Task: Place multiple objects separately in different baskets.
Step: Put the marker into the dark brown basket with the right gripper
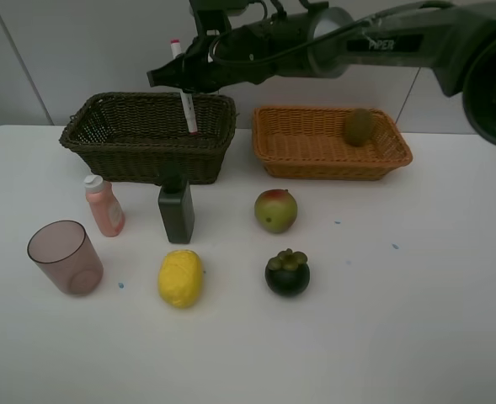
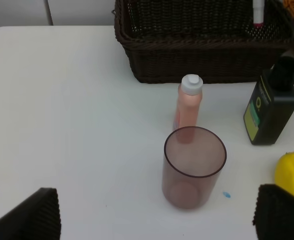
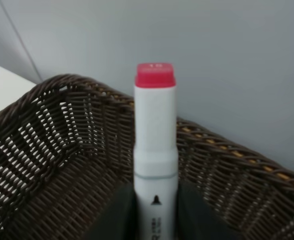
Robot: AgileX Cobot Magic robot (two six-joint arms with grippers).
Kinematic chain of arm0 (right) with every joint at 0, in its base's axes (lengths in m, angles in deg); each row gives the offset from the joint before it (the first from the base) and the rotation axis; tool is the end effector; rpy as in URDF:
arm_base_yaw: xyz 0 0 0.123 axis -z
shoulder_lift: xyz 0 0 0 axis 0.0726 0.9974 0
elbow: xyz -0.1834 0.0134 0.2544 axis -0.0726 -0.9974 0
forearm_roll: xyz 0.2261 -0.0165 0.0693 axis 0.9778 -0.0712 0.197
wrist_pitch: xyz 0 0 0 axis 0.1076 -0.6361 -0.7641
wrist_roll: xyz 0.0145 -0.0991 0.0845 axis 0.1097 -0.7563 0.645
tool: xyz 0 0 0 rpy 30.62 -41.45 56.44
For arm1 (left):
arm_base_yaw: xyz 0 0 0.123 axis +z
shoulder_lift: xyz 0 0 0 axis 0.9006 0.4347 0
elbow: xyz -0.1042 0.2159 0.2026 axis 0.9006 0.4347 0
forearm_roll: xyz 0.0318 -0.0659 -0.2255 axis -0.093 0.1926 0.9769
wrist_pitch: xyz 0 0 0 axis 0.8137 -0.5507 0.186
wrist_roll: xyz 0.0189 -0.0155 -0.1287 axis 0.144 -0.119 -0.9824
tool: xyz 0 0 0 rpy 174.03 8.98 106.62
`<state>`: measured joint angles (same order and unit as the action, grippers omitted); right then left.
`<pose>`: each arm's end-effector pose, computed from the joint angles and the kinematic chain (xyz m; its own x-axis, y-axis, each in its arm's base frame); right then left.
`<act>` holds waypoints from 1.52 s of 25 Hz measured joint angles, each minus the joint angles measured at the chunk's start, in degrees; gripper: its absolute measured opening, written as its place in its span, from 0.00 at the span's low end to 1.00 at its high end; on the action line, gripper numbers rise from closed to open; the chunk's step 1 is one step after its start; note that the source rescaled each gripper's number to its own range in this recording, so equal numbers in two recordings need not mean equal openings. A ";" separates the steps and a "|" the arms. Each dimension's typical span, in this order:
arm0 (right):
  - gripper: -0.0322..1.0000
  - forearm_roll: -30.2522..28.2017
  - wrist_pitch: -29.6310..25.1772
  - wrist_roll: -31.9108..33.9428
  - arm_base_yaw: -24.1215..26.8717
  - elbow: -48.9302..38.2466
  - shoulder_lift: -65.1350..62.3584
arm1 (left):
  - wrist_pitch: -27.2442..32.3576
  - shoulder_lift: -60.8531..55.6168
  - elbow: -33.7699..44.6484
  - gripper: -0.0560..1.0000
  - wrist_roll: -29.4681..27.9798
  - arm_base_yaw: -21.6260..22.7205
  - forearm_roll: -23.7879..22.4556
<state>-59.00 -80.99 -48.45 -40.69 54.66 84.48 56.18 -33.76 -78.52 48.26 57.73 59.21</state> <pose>0.4709 0.3458 0.2201 -0.3835 -0.2196 -0.8971 -0.5629 0.8257 0.0385 -0.0136 0.0040 0.2525 -0.4499 0.0087 -0.8930 0.0776 0.9966 -0.0294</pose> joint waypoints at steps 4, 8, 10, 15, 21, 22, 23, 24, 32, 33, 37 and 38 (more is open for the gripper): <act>0.03 0.00 0.66 0.00 0.00 0.00 1.01 | 0.00 0.00 0.00 1.00 0.00 0.00 0.00; 0.03 0.06 0.61 0.00 0.00 0.00 1.31 | 0.00 0.00 0.00 1.00 0.00 0.00 0.00; 0.03 0.06 0.49 0.00 0.00 0.00 1.31 | 0.00 0.00 0.00 1.00 0.00 0.00 0.00; 0.03 0.06 0.24 0.00 0.00 0.00 1.31 | 0.00 0.00 0.00 1.00 0.00 0.00 0.00; 0.03 0.06 -2.44 0.00 0.00 0.00 1.31 | 0.00 0.00 0.00 1.00 0.00 0.00 0.00; 0.03 0.06 -3.27 0.00 0.00 0.00 1.31 | 0.00 0.00 0.00 1.00 0.00 0.00 0.00; 0.03 0.06 -4.11 0.00 0.00 0.00 1.31 | 0.00 0.00 0.00 1.00 0.00 0.00 0.00; 0.03 0.06 -4.78 0.00 0.00 0.00 1.39 | 0.00 0.00 0.00 1.00 0.00 0.00 0.00; 0.69 0.06 -5.22 0.00 0.00 0.00 1.78 | 0.00 0.00 0.00 1.00 0.00 0.00 0.00; 0.78 0.06 -4.47 0.00 0.00 0.00 1.78 | 0.00 0.00 0.00 1.00 0.00 0.00 0.00; 0.89 0.06 -2.32 0.00 0.00 0.00 1.78 | 0.00 0.00 0.00 1.00 0.00 0.00 0.00; 0.90 0.06 -2.20 0.00 0.00 0.00 1.78 | 0.00 0.00 0.00 1.00 0.00 0.00 0.00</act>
<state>-58.94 -83.19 -48.45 -40.69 54.66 86.26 56.18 -33.76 -78.52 48.26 57.73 59.21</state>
